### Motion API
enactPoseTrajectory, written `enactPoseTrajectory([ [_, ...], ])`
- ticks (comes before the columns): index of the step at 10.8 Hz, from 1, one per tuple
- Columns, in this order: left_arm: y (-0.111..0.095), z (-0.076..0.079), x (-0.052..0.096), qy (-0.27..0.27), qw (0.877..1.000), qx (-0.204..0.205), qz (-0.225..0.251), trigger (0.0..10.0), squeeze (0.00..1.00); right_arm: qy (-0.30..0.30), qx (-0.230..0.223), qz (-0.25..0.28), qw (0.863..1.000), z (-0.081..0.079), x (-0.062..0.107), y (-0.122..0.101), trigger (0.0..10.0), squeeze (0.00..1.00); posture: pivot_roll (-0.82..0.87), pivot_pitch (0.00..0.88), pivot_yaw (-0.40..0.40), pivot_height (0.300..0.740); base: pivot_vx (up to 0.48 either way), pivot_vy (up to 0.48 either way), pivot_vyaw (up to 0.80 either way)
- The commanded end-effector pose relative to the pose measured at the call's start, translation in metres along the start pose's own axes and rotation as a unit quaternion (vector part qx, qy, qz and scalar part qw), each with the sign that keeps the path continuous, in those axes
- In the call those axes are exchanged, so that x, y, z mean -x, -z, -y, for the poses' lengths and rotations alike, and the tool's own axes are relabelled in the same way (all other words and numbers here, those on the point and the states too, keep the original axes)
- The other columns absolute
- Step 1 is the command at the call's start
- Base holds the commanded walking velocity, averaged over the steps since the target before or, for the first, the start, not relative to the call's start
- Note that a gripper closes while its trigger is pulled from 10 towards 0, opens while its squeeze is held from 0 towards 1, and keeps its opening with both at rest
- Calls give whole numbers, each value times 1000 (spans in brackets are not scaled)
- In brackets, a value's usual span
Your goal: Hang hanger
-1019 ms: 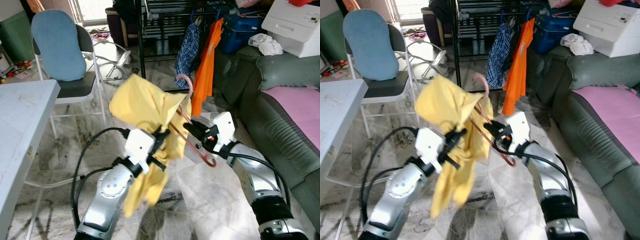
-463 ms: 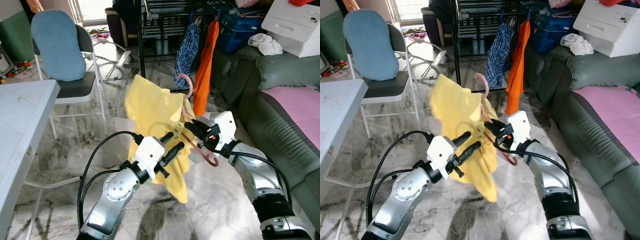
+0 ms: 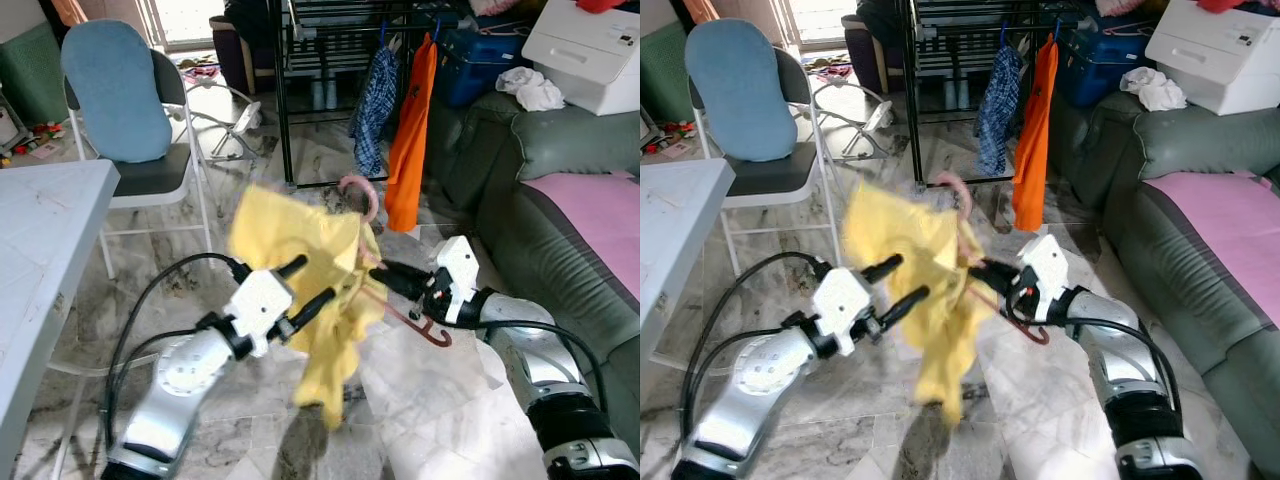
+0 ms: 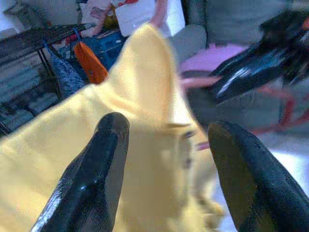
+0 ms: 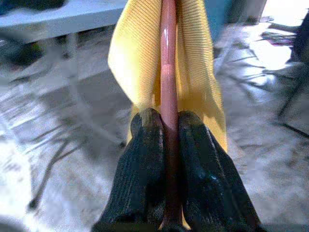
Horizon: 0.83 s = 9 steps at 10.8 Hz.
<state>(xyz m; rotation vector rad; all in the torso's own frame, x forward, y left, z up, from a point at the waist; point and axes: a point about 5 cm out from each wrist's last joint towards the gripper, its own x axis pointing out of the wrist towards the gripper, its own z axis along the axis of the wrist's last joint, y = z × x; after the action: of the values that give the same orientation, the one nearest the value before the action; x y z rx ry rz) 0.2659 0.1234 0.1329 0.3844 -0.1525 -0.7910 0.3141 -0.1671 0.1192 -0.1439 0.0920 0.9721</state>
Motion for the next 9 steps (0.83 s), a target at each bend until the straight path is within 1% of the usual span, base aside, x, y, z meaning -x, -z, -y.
enactPoseTrajectory([
  [1, 4, -17, 9, -22, 999, -23, -13, 10000, 1000, -29, 28, 12, 999, 0, 5, -10, 10000, 0, -53, 41, -5, 740, 0, 0, 0],
  [2, 7, -23, 13, -30, 999, -38, -24, 10000, 1000, -44, 35, -1, 998, 1, 8, -9, 10000, 0, -53, 41, -5, 740, 0, 0, 0],
  [3, 12, -26, 17, -24, 996, -69, -40, 10000, 1000, -87, 46, -20, 995, -2, 9, -7, 10000, 0, -53, 39, -2, 740, 0, 0, 0],
  [4, 20, -22, 20, -13, 995, -82, -53, 10000, 1000, -136, 69, -43, 987, -5, 10, -6, 10000, 0, -50, 25, 5, 740, 0, 0, 0],
  [5, 22, -21, 20, -9, 995, -83, -57, 10000, 1000, -149, 76, -50, 985, -6, 10, -6, 10000, 0, -48, 23, 5, 740, 0, 0, 0],
  [7, 32, -19, 26, 19, 993, -94, -73, 10000, 1000, -221, 101, -64, 968, -6, 11, -15, 10000, 0, -40, 4, 15, 740, 0, 0, 0],
  [8, 37, -19, 29, 38, 991, -94, -83, 10000, 1000, -241, 115, -69, 961, -3, 9, -20, 10000, 0, -39, 1, 17, 740, 0, 0, 0],
  [9, 41, -20, 31, 49, 990, -92, -91, 10000, 1000, -244, 119, -68, 960, -2, 10, -22, 10000, 0, -38, 0, 18, 740, 0, 0, 0],
])
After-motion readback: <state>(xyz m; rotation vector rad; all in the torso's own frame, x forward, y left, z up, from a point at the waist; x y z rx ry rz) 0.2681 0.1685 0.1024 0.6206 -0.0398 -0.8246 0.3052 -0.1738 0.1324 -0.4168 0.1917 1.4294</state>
